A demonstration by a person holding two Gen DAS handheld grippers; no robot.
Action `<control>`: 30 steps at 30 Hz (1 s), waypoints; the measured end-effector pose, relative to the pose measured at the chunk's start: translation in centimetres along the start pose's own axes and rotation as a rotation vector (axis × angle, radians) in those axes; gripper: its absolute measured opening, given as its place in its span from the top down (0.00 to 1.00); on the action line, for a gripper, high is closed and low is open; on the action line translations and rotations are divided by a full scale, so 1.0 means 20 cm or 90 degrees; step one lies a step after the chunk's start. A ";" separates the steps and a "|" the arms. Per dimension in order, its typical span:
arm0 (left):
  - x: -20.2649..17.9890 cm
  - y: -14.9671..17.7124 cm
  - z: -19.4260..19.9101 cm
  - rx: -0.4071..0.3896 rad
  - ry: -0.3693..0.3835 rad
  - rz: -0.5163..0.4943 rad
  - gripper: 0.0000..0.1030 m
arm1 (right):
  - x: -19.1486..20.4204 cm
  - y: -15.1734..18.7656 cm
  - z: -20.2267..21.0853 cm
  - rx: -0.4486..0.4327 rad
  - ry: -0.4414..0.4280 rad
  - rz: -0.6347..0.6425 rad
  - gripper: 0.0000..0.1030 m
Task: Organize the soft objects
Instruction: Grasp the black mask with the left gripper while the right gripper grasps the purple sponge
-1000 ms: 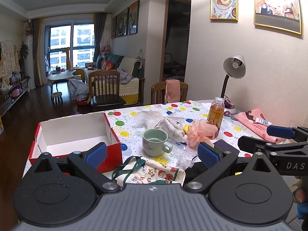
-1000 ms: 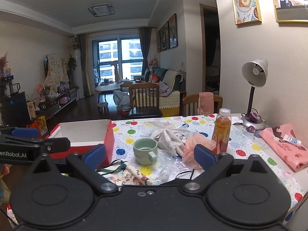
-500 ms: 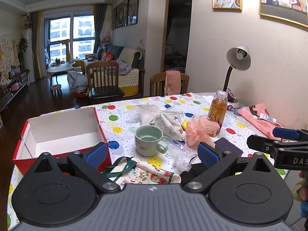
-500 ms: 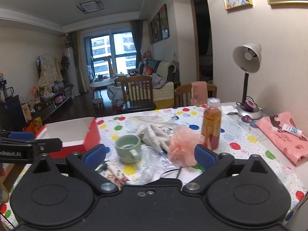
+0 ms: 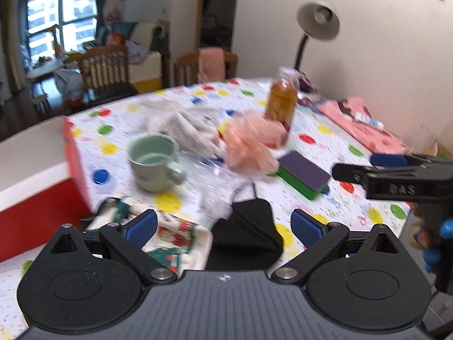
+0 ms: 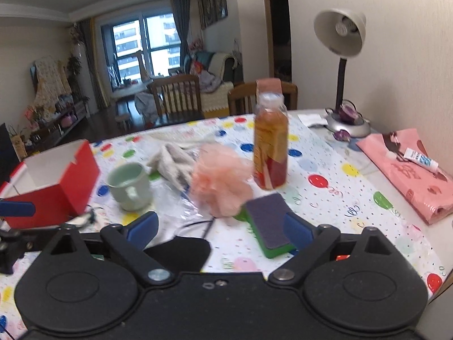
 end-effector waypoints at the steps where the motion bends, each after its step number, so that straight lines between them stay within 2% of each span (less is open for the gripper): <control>1: -0.03 0.01 -0.03 0.012 0.010 -0.006 0.02 | -0.03 0.00 -0.02 0.005 0.002 0.000 0.09; 8: -0.19 0.06 -0.25 0.080 0.018 -0.038 0.02 | -0.24 0.00 -0.20 0.048 0.010 0.023 0.10; 17: -0.40 0.22 -0.38 0.150 0.047 -0.089 0.02 | -0.42 0.04 -0.37 0.109 0.005 0.048 0.11; 30: -0.41 0.28 -0.59 0.167 -0.045 -0.090 0.02 | -0.49 0.09 -0.58 0.167 -0.042 0.086 0.11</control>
Point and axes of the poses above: each gripper's, at about its wrist camera, not at the fingertips, and z roughly against the way its jaws point, x to its left, y to its underside, the point moved 8 cm from there along -z, roughly the way its jaws point, and after that the axes turned 15 degrees about -y, right-handed, at the moved point
